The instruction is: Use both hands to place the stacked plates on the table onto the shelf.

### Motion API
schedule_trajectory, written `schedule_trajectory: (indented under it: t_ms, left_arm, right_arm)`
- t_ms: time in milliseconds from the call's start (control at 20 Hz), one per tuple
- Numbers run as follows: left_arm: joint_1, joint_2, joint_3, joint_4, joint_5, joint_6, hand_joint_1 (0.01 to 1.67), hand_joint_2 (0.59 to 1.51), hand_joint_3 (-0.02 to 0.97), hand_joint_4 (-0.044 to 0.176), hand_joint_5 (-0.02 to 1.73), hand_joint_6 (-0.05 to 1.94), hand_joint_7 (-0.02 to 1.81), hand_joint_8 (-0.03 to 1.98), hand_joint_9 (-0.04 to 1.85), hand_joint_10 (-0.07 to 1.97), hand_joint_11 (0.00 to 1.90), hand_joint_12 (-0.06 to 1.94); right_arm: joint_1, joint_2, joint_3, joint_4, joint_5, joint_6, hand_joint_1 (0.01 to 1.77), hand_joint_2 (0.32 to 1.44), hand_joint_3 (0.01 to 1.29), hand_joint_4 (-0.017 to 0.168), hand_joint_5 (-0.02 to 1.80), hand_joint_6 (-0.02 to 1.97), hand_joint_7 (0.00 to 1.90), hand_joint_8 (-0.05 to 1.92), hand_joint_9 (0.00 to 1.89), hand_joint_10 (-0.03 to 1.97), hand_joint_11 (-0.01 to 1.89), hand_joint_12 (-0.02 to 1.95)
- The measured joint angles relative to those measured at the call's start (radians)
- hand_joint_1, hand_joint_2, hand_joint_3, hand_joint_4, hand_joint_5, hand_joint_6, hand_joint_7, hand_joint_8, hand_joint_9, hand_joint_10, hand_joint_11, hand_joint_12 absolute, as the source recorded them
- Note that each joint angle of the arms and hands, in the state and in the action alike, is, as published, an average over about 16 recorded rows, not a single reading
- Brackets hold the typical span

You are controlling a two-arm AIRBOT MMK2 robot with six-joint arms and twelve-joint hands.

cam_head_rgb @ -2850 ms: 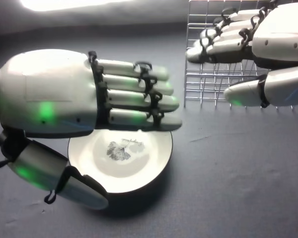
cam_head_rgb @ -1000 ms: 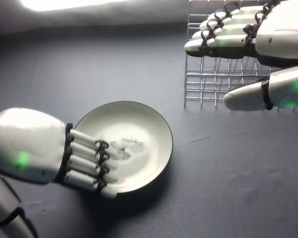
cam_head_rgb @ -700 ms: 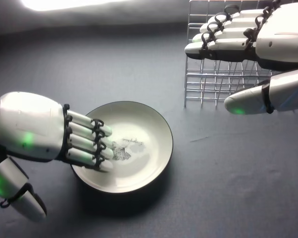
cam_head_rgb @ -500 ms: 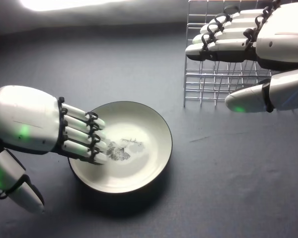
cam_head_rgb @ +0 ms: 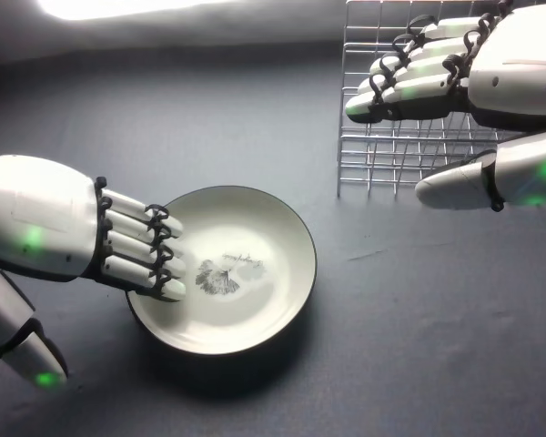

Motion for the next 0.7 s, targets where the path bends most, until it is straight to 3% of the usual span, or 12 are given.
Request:
schedule_trajectory:
  t_ms: [350,700]
  left_arm:
    - [0.016,-0.011,0.019,0.007,-0.01,0.007,0.02,1.056,0.001,0.003,0.1,0.01,0.09,0.01,0.08,0.01,0.04,0.06]
    - [0.038,-0.024,0.039,0.006,-0.01,0.031,0.02,1.056,0.001,0.001,0.09,-0.01,0.07,0.0,0.08,0.0,0.05,0.07]
  right_arm:
    - [-0.003,0.0,0.0,0.0,0.004,-0.002,0.17,1.3,0.01,-0.001,0.2,0.02,0.18,0.01,0.14,0.02,0.02,0.48]
    - [-0.009,0.0,0.0,-0.002,0.013,-0.003,0.18,1.3,0.01,-0.001,0.2,0.02,0.18,0.01,0.14,0.02,0.02,0.46]
